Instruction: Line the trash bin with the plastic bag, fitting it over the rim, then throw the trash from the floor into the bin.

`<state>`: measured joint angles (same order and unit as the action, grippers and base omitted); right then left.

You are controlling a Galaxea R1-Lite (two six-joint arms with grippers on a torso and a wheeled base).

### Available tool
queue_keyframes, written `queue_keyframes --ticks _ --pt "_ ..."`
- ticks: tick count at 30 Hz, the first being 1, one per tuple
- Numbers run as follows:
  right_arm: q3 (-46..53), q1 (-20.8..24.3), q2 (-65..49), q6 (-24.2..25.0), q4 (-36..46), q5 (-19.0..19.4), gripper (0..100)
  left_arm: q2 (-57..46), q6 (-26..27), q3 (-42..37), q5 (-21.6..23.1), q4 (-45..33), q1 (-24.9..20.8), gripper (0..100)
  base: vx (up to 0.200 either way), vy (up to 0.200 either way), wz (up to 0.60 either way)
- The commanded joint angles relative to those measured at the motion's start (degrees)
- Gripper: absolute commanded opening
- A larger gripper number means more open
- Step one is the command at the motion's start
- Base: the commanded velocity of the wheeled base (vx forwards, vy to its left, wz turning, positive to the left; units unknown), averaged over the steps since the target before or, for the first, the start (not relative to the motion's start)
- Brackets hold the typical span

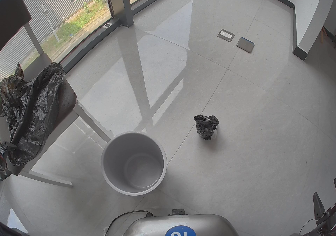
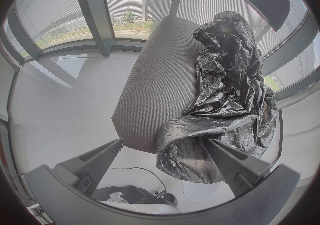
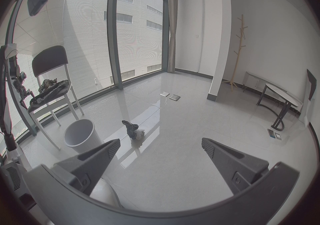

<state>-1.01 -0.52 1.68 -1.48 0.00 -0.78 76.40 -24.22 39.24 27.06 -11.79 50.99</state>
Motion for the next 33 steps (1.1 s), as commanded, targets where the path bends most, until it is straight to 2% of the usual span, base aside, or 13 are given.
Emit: queue_keyframes --ticks 1,8,9,30,33 --pt "1.0 0.0 0.0 0.0 0.0 0.0 100 -0.1 -0.1 -0.1 0.0 0.1 0.1 100 0.0 0.0 0.0" --pt "1.0 0.0 0.0 -0.1 0.0 0.0 100 -0.3 -0.3 -0.7 0.5 1.0 1.2 100 0.0 0.0 0.0" --pt "1.0 0.0 0.0 -0.2 0.0 0.0 100 -0.3 -0.3 -0.8 0.7 1.2 1.4 0 0.0 0.0 0.0" --pt "1.0 0.0 0.0 -0.3 0.0 0.1 100 -0.5 0.8 -1.5 0.9 -0.1 1.7 0 0.0 0.0 0.0" --pt "1.0 0.0 0.0 -0.2 0.0 0.1 100 -2.9 0.3 -1.9 3.3 -0.1 1.7 0 0.0 0.0 0.0"
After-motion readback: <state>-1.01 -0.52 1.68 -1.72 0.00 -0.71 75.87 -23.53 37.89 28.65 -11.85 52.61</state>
